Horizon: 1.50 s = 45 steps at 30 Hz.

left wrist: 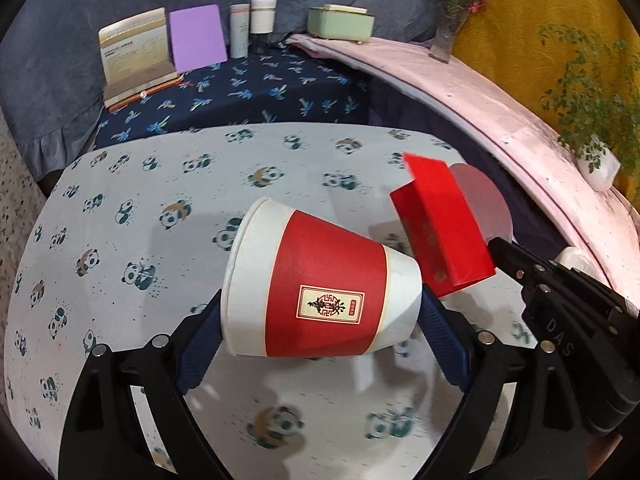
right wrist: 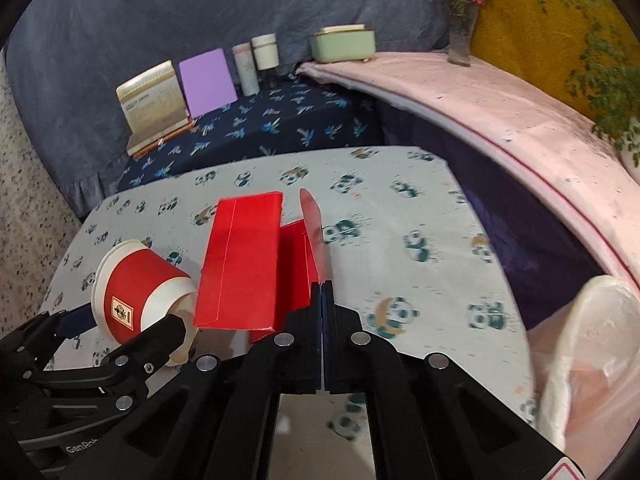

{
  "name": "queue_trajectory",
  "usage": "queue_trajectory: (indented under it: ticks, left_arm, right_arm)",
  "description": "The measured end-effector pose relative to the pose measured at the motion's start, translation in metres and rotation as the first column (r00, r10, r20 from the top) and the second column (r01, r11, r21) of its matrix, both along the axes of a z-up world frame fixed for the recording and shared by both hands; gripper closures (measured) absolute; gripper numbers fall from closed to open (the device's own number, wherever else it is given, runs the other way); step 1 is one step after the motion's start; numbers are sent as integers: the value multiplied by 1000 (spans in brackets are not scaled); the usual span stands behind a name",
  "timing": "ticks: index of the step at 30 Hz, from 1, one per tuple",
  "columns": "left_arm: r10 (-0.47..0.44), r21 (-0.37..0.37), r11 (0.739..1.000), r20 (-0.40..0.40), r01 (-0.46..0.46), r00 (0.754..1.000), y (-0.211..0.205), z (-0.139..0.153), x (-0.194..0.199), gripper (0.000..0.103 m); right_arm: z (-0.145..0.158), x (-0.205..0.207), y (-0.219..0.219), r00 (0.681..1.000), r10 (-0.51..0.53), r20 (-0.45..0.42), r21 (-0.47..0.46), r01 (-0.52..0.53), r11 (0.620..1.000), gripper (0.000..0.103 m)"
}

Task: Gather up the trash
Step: 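Carry the cup and red box over the white bin, then open both grippers over the bin to drop the cup and box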

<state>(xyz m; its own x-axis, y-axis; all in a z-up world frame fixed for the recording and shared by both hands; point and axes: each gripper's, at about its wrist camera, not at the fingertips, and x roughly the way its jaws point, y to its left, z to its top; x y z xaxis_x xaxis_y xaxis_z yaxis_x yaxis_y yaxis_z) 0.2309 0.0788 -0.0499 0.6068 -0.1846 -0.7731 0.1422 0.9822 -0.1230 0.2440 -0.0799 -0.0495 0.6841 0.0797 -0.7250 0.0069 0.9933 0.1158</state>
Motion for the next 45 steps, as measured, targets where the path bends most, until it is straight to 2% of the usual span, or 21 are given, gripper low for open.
queue_trajectory:
  ticks: [9, 16, 28, 35, 45]
  left_arm:
    - [-118, 3, 993, 62, 118, 991, -67, 37, -40, 17]
    - [-229, 9, 973, 101, 229, 968, -133, 61, -73, 16]
    - [-404, 16, 915, 83, 404, 911, -239, 60, -111, 16]
    - [-447, 46, 895, 72, 445, 892, -271, 52, -125, 16]
    - [-421, 58, 906, 51, 419, 905, -276, 47, -120, 11]
  right_arm:
    - [45, -60, -63, 991, -102, 91, 16, 101, 995, 102]
    - [66, -107, -124, 968, -214, 133, 24, 213, 977, 102]
    - [70, -176, -216, 908, -394, 143, 46, 391, 919, 102]
    - [64, -197, -245, 885, -446, 133, 56, 443, 895, 102]
    - [59, -205, -259, 878, -461, 126, 72, 456, 887, 102]
